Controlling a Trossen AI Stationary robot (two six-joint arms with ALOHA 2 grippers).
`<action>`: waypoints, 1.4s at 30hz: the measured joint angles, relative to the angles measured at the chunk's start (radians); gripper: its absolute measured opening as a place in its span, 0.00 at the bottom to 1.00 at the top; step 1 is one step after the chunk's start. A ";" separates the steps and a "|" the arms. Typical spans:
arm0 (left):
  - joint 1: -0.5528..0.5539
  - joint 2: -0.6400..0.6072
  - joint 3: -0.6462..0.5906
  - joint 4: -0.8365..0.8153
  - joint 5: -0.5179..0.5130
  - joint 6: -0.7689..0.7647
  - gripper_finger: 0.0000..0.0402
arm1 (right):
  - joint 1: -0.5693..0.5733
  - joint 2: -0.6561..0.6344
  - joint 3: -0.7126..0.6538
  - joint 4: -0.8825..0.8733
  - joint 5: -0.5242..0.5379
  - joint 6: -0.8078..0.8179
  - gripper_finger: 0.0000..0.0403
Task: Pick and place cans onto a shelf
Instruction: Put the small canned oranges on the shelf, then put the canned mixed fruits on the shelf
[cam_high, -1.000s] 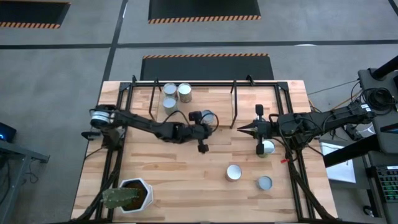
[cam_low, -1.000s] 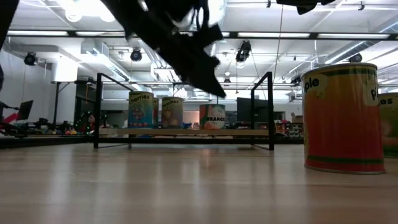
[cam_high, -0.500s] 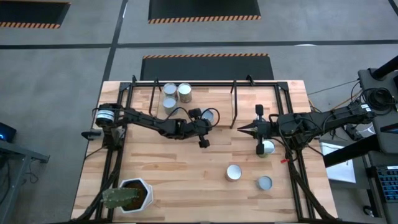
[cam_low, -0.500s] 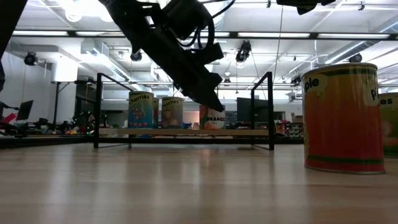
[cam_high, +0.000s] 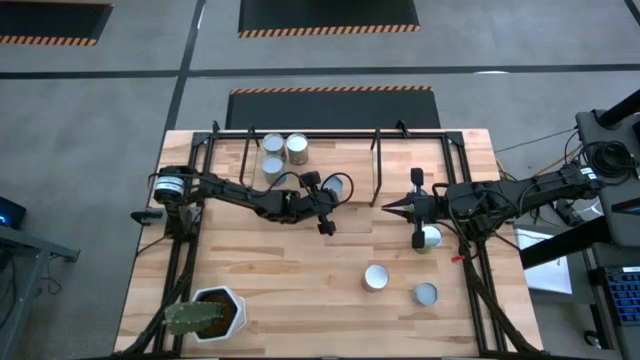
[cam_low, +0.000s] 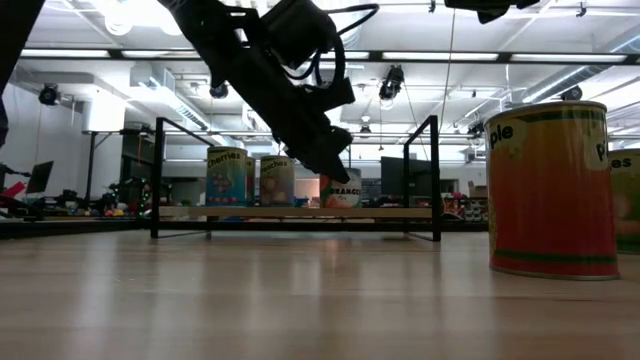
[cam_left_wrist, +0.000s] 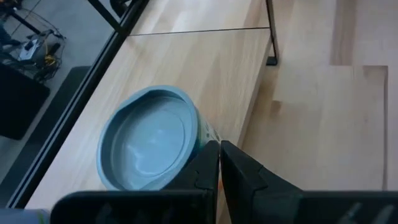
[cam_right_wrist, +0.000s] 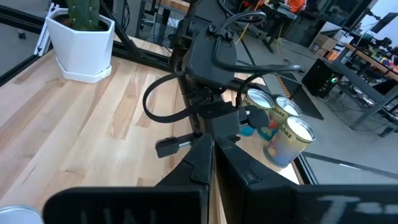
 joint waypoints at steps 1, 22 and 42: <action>0.000 0.000 0.000 0.000 -0.001 0.000 0.00 | 0.000 0.000 0.000 0.000 0.000 0.000 0.02; -0.092 -0.099 0.000 0.023 0.051 0.076 0.00 | 0.000 0.000 0.000 0.000 0.057 0.065 0.02; -0.299 -0.648 -0.079 -0.080 0.172 0.192 0.00 | -0.043 0.115 0.202 -0.896 0.218 0.909 0.02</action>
